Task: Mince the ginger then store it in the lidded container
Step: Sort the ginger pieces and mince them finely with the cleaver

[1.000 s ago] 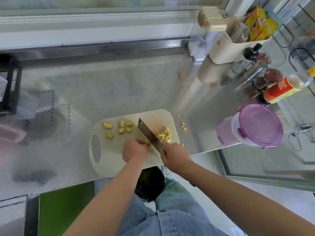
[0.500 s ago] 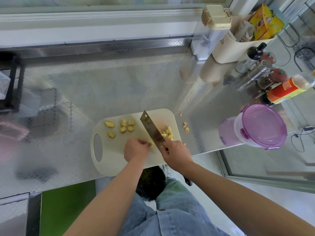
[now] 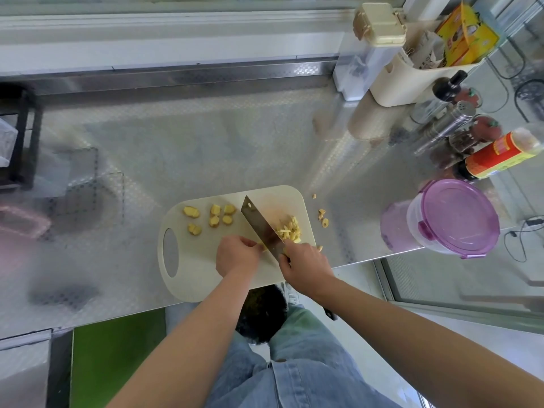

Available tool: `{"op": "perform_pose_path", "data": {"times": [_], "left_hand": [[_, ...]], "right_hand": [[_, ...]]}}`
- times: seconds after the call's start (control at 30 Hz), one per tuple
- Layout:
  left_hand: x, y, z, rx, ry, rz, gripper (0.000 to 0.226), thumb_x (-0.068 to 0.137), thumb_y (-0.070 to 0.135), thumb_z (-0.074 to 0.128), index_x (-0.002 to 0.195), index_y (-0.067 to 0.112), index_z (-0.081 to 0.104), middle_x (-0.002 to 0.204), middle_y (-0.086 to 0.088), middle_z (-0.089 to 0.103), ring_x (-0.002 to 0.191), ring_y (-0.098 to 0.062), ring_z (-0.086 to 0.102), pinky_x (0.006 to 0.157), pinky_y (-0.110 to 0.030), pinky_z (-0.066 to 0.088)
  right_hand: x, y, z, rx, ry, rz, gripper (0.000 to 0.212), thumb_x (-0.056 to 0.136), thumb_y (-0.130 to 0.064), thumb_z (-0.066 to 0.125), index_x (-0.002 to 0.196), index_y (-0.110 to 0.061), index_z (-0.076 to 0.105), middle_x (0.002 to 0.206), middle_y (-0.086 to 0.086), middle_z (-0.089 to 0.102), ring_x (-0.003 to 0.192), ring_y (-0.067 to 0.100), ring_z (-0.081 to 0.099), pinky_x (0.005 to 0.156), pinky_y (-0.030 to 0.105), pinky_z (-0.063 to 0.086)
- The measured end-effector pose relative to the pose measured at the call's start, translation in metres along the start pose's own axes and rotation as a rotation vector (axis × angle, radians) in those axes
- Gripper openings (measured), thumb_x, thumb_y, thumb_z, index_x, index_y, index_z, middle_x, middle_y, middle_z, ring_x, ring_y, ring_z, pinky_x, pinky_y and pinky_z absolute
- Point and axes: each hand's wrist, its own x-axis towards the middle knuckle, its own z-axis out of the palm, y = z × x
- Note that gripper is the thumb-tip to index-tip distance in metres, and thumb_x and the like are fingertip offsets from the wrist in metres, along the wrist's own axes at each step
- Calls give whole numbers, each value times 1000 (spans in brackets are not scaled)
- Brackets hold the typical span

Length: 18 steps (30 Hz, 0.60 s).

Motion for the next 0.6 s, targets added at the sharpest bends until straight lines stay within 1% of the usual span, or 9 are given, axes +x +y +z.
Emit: {"op": "perform_pose_path", "data": {"times": [0.07,0.2,0.23,0.3,0.4,0.5,0.6], "left_hand": [[0,0,0,7,1,11,16,74,37,77,82,24,76,81,1,72,83,-22,67,64,-26,44],[-1,1,-1,18,-5,15,12,76,33,76,82,23,76,82,1,72,82,-21,66,63,-26,43],[-1,0,-1,18,-7,13,10,77,32,75,82,23,75,81,1,72,81,-20,66,63,-25,43],[-1,0,-1,9,-8,15,8,76,31,76,78,23,75,78,1,72,79,-19,67,62,-25,43],[-1,-2,0,-7,2,14,9,75,30,77,74,21,74,74,1,72,77,-20,67,60,-25,45],[0,-3,0,-13,1,7,10,76,31,77,80,22,76,79,0,73,80,-21,67,62,-25,44],[0,-3,0,-13,1,11,12,76,32,78,83,23,77,82,0,73,82,-22,67,64,-25,45]], "right_hand": [[0,-2,3,-11,7,9,17,98,-27,38,90,-14,44,75,5,50,73,28,57,67,39,51],[5,-5,4,14,69,39,20,99,-28,38,101,-11,49,75,6,48,70,28,48,61,33,39],[6,-5,3,28,83,41,19,99,-28,38,100,-11,49,74,6,49,69,28,48,60,33,39],[8,-4,1,65,92,43,17,99,-27,39,91,-13,44,72,8,50,67,28,48,58,32,39],[5,-1,-3,92,86,39,20,97,-27,40,82,-13,39,67,7,48,61,28,45,54,30,34],[3,1,-6,84,63,21,20,97,-28,41,83,-15,40,68,8,50,60,27,44,53,30,32],[2,1,-4,71,36,10,20,97,-29,40,83,-14,42,70,9,52,63,29,49,56,31,36]]}}
